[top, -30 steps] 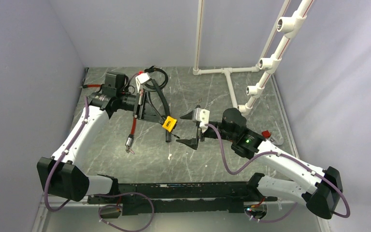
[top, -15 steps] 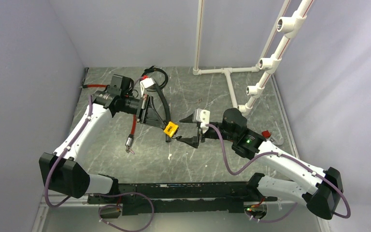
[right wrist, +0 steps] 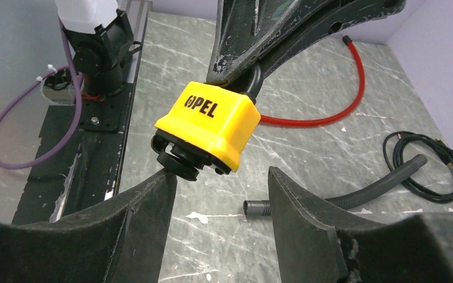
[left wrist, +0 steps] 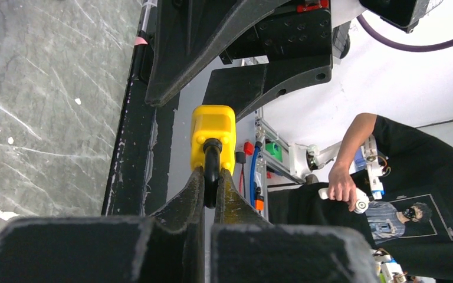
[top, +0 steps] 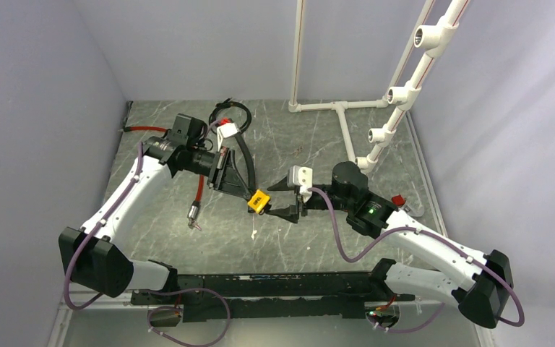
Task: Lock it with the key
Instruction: Adjust the lock.
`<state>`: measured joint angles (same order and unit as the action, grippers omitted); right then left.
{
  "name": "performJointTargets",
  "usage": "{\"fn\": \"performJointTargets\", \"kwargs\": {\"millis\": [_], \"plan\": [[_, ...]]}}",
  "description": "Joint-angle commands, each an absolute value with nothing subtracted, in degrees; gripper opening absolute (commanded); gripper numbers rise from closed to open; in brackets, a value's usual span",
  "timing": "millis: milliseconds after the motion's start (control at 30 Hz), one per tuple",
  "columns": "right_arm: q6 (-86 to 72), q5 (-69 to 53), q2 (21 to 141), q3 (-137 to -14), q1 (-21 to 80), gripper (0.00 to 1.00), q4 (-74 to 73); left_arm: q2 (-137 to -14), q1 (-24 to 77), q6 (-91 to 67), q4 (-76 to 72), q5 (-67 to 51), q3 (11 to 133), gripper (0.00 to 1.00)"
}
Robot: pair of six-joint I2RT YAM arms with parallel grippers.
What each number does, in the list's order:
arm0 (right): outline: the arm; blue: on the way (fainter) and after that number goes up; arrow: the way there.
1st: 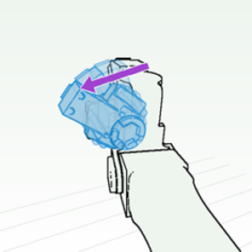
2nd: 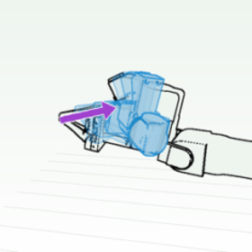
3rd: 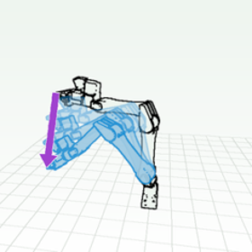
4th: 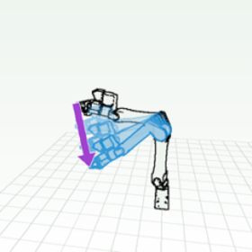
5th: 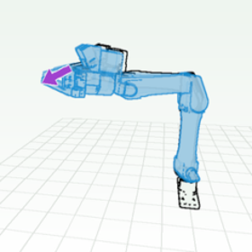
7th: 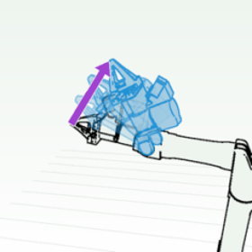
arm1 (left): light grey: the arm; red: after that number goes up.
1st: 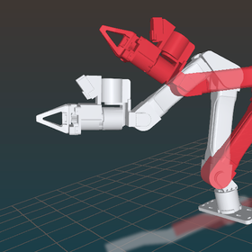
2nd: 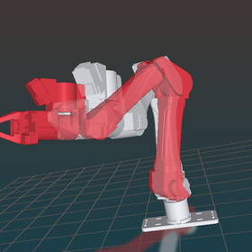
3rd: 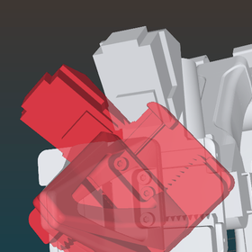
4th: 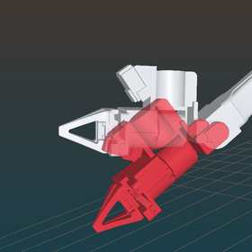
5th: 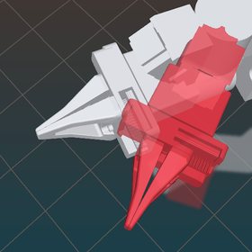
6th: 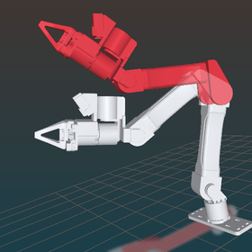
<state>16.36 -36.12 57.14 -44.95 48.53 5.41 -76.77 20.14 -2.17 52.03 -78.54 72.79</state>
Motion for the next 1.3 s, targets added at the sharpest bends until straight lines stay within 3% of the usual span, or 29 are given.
{"fn": "performJointTargets", "kwargs": {"millis": [0, 567, 1267], "plan": [[17.22, -37.49, 57.52, -48.73, 48.78, 0.59, 8.45, -77.4, 21.72, 1.54, 52.98, -79.94, 75.65, 0.0], [16.35, -39.54, 58.87, -49.55, 48.78, 0.51, 9.61, -78.3, 27.16, 8.33, 59.39, -74.01, 76.18, 0.0], [10.58, -37.29, 58.94, -49.82, 48.65, 0.49, 12.71, -78.09, 31.99, 10.71, 59.07, -62.21, 75.72, 0.0]]}}
